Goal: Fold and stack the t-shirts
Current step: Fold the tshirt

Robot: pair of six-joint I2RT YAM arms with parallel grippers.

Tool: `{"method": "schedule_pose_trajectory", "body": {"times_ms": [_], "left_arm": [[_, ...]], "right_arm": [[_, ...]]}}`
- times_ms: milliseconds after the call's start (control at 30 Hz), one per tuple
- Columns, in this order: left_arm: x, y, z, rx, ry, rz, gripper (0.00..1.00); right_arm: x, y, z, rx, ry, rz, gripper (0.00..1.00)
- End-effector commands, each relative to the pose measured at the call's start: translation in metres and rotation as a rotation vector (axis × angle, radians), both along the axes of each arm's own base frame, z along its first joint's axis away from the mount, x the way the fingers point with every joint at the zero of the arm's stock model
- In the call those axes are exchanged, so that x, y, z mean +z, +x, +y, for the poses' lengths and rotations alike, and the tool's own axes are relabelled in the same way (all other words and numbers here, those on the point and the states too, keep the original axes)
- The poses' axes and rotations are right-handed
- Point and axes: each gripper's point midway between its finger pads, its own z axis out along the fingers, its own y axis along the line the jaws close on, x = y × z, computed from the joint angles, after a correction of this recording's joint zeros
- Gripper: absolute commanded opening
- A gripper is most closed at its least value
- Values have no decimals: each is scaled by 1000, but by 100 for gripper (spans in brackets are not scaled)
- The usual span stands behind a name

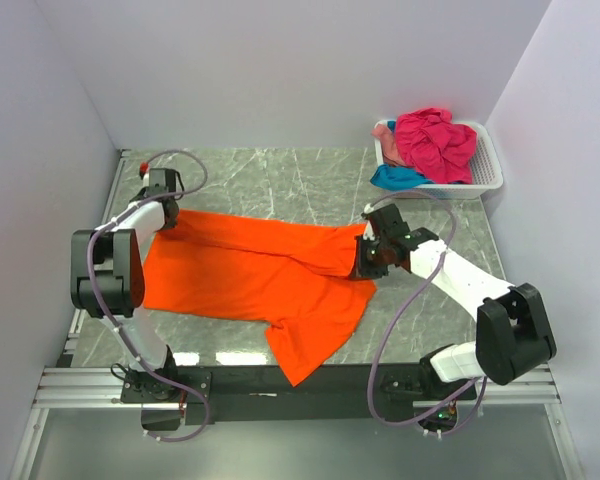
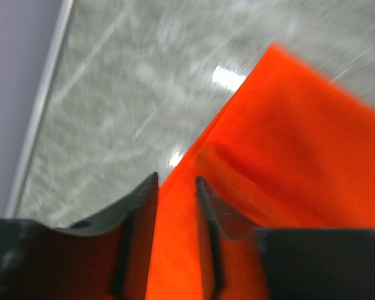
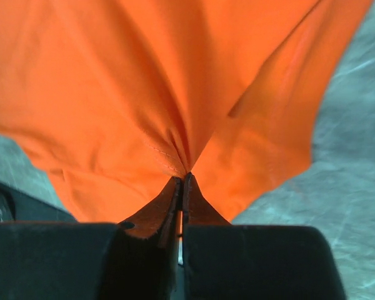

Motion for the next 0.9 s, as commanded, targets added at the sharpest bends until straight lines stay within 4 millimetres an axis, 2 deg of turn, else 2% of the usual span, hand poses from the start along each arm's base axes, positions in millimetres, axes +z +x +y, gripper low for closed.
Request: {"method": "schedule_pose_trajectory", "body": {"times_ms": [0, 67, 133, 167, 200, 233, 300, 333, 367, 433, 467, 500, 600, 633, 667, 700, 767, 867], "left_arm": [[24, -8, 8, 86, -7, -96, 38], [25, -15, 7, 116, -23, -108, 46], [30, -21, 6, 128, -38, -134, 55], [33, -22, 5, 147, -51, -152, 69], [36, -24, 4, 157, -60, -165, 76], [47, -23, 2, 161, -77, -196, 99], [58, -20, -1, 179, -114, -236, 100], [70, -12, -3, 179, -132, -269, 100], [70, -12, -8, 180, -164, -257, 99], [78, 3, -16, 165, -209, -275, 99], [75, 8, -23, 142, -248, -267, 100], [73, 12, -27, 135, -271, -265, 99], [52, 26, -42, 101, -347, -226, 99], [38, 30, -44, 103, -360, -199, 99], [32, 32, -46, 105, -373, -190, 99], [18, 34, -49, 106, -387, -167, 99], [6, 36, -52, 110, -404, -139, 99], [-15, 39, -60, 103, -447, -101, 99]], "right_arm": [[-4, -18, 12, 60, 49, 34, 5], [-12, -33, 14, 122, 35, 60, 16], [-10, -40, 15, 182, 3, 31, 31], [-5, -43, 19, 213, -3, 12, 36], [1, -45, 18, 216, -6, 0, 51], [6, -42, 18, 213, -6, -18, 52], [21, -31, 18, 193, -5, -71, 64], [26, -27, 19, 185, -3, -87, 65], [38, -16, 23, 169, 12, -122, 65], [43, -1, 25, 131, 19, -139, 67], [51, 12, 28, 92, 32, -160, 67], [47, 24, 30, 69, 30, -158, 69], [42, 66, 30, -25, 7, -164, 72], [50, 84, 30, -57, 17, -178, 75], [32, 93, 30, -70, -10, -135, 77], [28, 102, 29, -78, -22, -133, 77], [12, 120, 24, -113, -53, -91, 79], [-11, 133, 15, -145, -101, -42, 80]]}}
